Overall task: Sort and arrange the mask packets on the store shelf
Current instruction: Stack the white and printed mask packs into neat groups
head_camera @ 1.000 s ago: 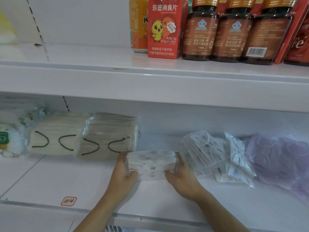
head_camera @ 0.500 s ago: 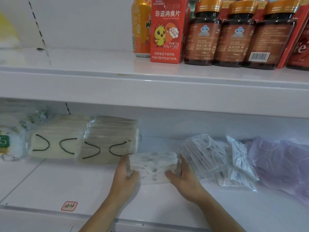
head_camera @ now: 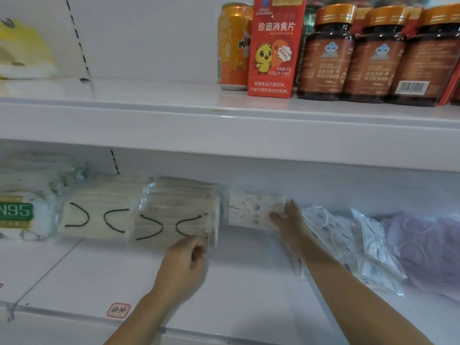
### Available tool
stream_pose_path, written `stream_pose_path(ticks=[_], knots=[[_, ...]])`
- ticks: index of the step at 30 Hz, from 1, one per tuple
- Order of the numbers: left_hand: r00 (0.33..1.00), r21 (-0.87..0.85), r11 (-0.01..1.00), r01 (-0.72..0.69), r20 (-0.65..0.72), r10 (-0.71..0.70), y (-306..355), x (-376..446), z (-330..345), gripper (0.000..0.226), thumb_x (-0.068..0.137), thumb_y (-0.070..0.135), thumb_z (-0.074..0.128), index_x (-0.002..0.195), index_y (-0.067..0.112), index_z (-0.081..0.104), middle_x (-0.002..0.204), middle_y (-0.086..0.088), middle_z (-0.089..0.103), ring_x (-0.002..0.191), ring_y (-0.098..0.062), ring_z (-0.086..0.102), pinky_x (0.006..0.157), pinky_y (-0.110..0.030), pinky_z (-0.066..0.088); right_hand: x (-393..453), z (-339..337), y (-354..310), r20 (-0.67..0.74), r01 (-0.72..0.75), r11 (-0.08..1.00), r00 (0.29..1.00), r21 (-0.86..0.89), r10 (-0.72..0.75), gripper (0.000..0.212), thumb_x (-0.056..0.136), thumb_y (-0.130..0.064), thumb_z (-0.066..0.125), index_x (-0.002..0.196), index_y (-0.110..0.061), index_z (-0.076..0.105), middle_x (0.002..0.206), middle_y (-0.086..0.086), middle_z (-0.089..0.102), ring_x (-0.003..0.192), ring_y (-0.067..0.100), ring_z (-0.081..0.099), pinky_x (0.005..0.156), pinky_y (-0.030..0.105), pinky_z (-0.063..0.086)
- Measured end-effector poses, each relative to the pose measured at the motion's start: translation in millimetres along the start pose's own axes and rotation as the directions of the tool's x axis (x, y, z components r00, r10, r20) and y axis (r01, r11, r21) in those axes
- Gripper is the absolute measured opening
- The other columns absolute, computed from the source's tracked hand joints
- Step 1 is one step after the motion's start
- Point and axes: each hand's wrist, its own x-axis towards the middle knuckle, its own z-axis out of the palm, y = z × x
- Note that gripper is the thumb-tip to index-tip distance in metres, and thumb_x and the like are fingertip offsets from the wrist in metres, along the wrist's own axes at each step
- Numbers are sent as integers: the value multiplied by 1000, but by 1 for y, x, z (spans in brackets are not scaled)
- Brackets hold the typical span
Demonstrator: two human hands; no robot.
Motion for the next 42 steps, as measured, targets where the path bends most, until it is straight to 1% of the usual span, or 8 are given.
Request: stream_pose_path(ticks=[5, 11, 17, 29, 32, 35, 38, 42], knots=[[955, 155, 957, -247, 205, 213, -10, -1, 2, 24, 80, 10, 58, 87, 32, 64, 86, 26, 53, 80, 6, 48, 69, -17, 40, 21, 26, 1, -3, -56, 994, 998, -90, 56, 62, 86, 3, 72, 142, 4, 44, 129, 28, 59, 100, 23, 56, 75, 25, 40], [883, 155, 898, -413, 311, 352, -19, 5, 6, 24, 88, 16, 53, 102, 31, 65, 103, 25, 51, 94, 0, 48, 86, -26, 44, 25, 43, 5, -69, -134, 989, 989, -66, 130, 73, 56, -26, 69, 122, -13, 41, 107, 13, 55, 109, 41, 61, 91, 51, 52], [852, 100, 881, -462, 328, 409, -25, 8, 6, 25, 88, 14, 50, 103, 28, 65, 109, 21, 53, 101, -5, 51, 90, -33, 45, 1, 46, -15, -169, -74, 997, 983, -8, 72, 103, 59, -29, 57, 154, -6, 23, 141, 23, 49, 130, 35, 49, 110, 45, 41], [761, 10, 904, -428, 543, 355, 20, 6, 42, 44, 90, 24, 50, 133, 33, 54, 138, 21, 47, 129, -2, 39, 107, -28, 32, -92, -21, -18, -367, 75, 961, 914, -265, -173, 55, 74, 5, 60, 126, -13, 58, 122, 4, 59, 105, 11, 51, 93, 27, 42], [780, -4, 963, -269, 586, 220, 54, 13, 68, 50, 96, 28, 48, 146, 23, 47, 141, 8, 51, 132, -14, 44, 113, -30, 33, -118, -58, -5, -445, 34, 932, 872, -360, -204, 46, 72, -2, 58, 115, -16, 64, 116, 4, 62, 107, 20, 55, 89, 27, 39], [818, -195, 962, 194, 573, -49, 98, 30, 91, 13, 88, 24, 53, 98, 21, 60, 91, 4, 59, 86, -17, 54, 78, -29, 44, -126, -100, 7, -516, -117, 915, 849, -387, -109, 47, 75, 3, 65, 117, -19, 64, 120, 8, 59, 114, 32, 54, 94, 40, 45], [752, -477, 622, 621, 586, -301, 131, 54, 117, 4, 79, 19, 59, 77, 15, 58, 71, -10, 56, 62, -21, 53, 54, -25, 37, -125, -131, 22, -452, -161, 882, 890, -442, -64, 48, 79, -3, 68, 125, -17, 62, 129, 11, 58, 124, 33, 50, 102, 44, 44], [701, -563, 418, 713, 586, -405, 152, 72, 153, 16, 68, 18, 65, 81, 9, 66, 68, -10, 62, 61, -24, 62, 60, -32, 51, -114, -160, 43, -335, -56, 862, 932, -504, -136, 46, 85, -8, 67, 130, -15, 62, 133, 9, 59, 124, 33, 52, 104, 46, 44]])
